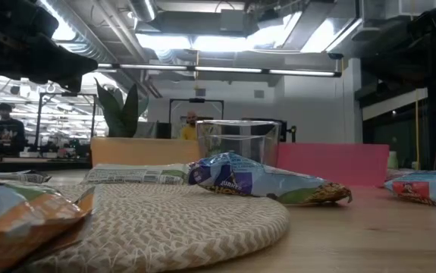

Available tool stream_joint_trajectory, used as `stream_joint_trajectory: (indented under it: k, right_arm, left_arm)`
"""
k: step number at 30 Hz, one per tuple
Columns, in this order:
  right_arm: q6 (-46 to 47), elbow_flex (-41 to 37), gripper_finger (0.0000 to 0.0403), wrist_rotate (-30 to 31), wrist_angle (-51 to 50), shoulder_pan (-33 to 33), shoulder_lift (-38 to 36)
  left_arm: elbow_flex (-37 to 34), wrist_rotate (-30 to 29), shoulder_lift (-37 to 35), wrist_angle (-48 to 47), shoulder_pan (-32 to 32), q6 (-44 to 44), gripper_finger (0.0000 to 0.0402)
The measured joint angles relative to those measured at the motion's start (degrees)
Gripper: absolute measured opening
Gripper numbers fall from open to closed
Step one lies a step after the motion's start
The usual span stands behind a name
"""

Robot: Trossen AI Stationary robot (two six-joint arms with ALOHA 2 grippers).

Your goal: Pick and place Granola Bars by type

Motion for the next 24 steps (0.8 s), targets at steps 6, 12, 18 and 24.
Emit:
stream_joint_trajectory:
  k: [6,12,18,24]
  right_arm:
    - [0.0,0.01,0.0062,0.0,0.0,0.01,-0.02]
    - [-0.02,-0.01,0.0062,0.0,0.0,0.0,0.0]
    - [-0.02,0.01,0.0062,0.0,0.0,0.01,-0.01]
    - [0.0,-0.01,0.0062,0.0,0.0,0.01,-0.01]
  left_arm:
    - [0.0,0.0,0.0,0.0,-0.01,0.0,0.0005]
    - [-0.02,0.0,-0.01,0.0,-0.02,0.0,0.0005]
    - [-0.02,-0.01,-0.01,0.01,-0.01,0.0,0.0008]
    - [-0.02,0.0,-0.02,0.01,-0.02,0.0,0.0006]
